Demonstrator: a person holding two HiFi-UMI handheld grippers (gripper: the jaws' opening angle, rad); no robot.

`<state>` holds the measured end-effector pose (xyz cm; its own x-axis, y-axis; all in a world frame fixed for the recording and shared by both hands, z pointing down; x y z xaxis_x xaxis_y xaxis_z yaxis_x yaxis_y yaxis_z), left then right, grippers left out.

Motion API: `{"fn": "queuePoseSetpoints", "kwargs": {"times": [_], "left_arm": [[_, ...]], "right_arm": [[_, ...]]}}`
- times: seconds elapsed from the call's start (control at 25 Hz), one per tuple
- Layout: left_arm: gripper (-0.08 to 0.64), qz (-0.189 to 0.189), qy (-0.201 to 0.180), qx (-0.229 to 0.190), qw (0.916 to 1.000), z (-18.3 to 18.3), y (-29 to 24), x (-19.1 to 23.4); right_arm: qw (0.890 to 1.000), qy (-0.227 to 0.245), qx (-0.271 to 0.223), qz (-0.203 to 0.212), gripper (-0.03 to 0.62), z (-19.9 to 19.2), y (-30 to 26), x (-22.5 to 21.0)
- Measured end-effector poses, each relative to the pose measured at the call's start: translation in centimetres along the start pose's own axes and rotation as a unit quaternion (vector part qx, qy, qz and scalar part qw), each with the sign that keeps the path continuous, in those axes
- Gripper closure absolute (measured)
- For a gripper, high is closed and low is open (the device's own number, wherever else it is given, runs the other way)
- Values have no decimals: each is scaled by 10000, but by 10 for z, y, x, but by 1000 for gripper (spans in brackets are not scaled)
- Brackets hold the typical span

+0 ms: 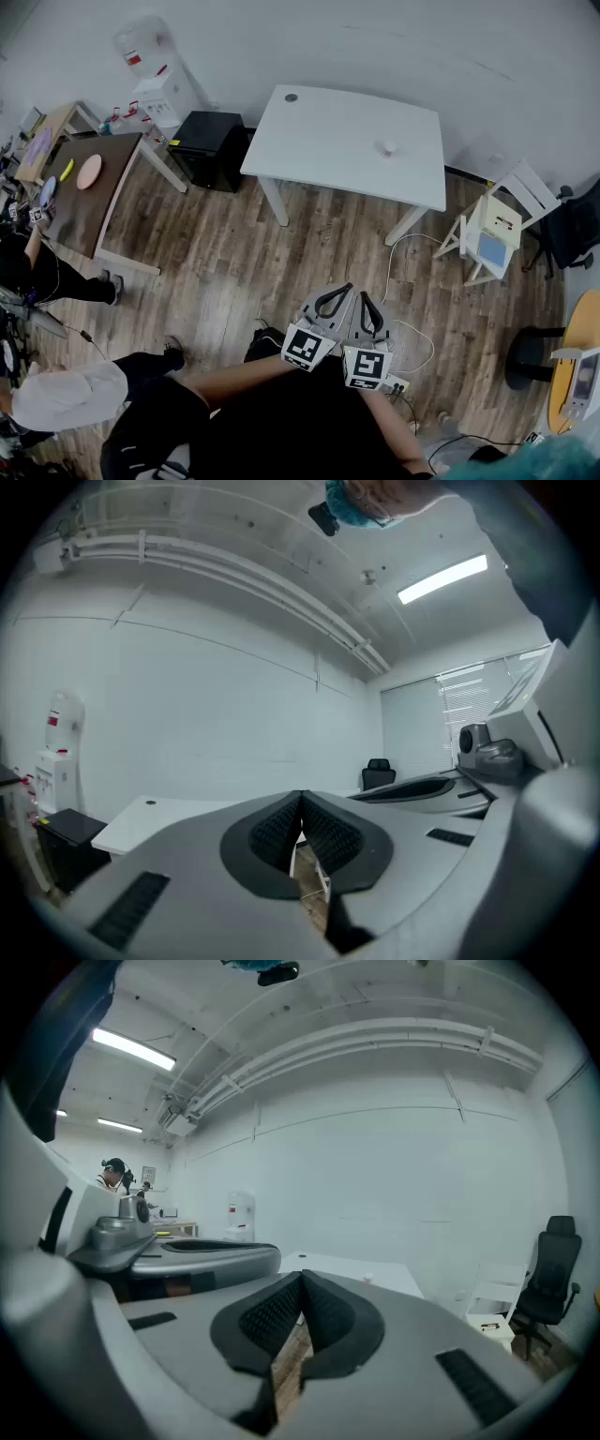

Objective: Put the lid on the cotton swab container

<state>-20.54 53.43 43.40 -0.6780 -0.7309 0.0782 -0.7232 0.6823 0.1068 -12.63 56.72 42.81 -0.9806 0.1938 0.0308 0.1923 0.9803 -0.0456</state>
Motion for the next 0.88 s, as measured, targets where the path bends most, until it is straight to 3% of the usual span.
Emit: {"fn": "queuePoseSetpoints", "kwargs": {"times": [0.2, 0.44, 0.64, 0.88], "left_arm": [[546, -38, -103, 109, 9999, -5, -16, -15], [546, -114, -55, 355, 9993, -16, -36, -15], [546, -112, 125, 391, 9991, -22, -63, -5], [546, -382, 189, 386, 9983, -32, -112, 1]], "right_arm": [[9989, -403, -220, -35, 561, -4, 11, -32], [9962, -813, -16, -297, 560, -21, 12, -70], [9960, -804, 66, -395, 560, -25, 3, -81], [9957, -656, 202, -619, 559, -32, -27, -117]]}}
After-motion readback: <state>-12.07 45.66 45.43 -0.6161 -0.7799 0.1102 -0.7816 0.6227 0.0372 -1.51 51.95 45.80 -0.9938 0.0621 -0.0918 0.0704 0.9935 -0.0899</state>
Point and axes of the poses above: the fingertips, and each gripper's own axes: y backward along the fingers, x to its left, z out of its top, the point moved 6 cm from there along y, backward along the fingers, and after that the axes turned 9 degrees about -x, right-handed, at the moved point
